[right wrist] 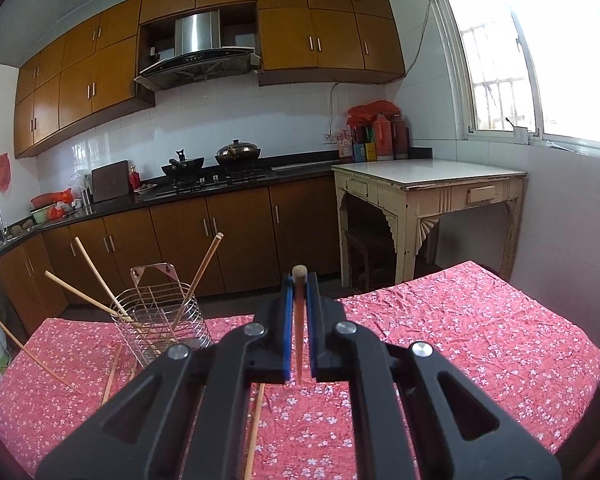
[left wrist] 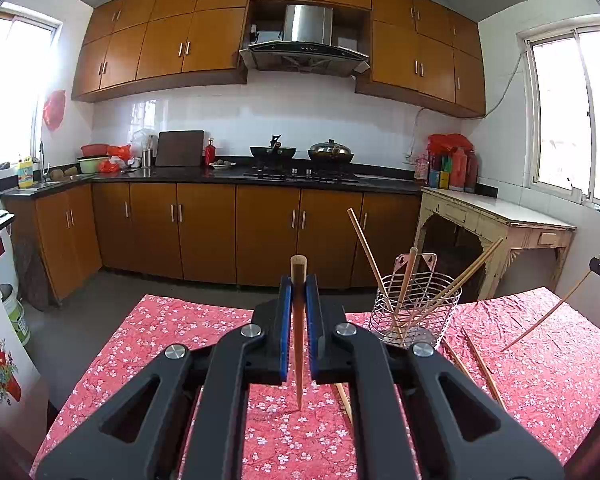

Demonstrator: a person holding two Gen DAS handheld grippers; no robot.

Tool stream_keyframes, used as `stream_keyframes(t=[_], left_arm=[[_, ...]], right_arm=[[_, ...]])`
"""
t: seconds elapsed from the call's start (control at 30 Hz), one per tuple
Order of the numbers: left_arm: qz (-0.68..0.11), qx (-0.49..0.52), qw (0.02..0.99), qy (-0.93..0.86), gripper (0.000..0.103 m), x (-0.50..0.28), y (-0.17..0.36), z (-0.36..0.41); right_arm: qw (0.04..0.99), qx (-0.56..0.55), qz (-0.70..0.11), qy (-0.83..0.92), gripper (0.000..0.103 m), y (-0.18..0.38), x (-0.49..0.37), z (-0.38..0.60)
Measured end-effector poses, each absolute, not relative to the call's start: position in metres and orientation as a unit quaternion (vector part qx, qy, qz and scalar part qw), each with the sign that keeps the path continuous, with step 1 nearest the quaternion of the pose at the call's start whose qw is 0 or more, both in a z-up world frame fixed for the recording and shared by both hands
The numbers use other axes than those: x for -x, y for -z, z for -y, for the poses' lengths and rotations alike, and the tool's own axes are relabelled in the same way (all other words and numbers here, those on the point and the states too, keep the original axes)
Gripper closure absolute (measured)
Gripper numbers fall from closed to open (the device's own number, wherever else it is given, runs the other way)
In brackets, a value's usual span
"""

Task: Organize utensils
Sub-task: 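Lift both held chopsticks and carry them over the wire holder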

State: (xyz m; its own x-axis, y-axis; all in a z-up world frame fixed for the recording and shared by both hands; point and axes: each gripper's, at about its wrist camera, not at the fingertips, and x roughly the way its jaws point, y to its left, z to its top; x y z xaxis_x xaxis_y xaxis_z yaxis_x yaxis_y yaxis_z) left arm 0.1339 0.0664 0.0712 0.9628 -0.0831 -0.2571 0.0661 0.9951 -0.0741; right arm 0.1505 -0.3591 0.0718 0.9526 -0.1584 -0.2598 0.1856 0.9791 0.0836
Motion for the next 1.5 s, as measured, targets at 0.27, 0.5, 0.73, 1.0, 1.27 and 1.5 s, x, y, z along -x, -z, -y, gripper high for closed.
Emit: stream_keyframes(t=[0.27,0.5,0.73,1.0,1.27,1.5], left_arm=[[-0.125,0.038,0.991,0.041,0.096,-0.132,-0.078,-0.067],[-0.105,0.057,0.991,0.056,0.096,-0.127,-0.099,-0.064],[-0.073,0.076,0.99,0.097,0.096,-0.121,-0.132,-0.049],[-0.026,0.083,0.988,0.127,0.096,-0.125,-0.172,-0.009],[0.005,0.102,0.989,0.103,0.096,-0.159,-0.196,0.014],[0.033,0.103,0.993,0.05,0.096,-0.203,-0.199,0.032]], right_arm=[[0.988,-0.061,-0.12,0.072,0.096,-0.079,-0.146,0.358],[0.989,-0.09,-0.112,0.023,0.096,-0.1,-0.138,0.357],[0.989,-0.109,-0.093,-0.038,0.096,-0.135,-0.129,0.346],[0.991,-0.101,-0.057,-0.071,0.096,-0.173,-0.134,0.324],[0.993,-0.083,-0.043,-0.072,0.096,-0.198,-0.177,0.299],[0.993,-0.082,-0.047,-0.068,0.096,-0.195,-0.223,0.286]])
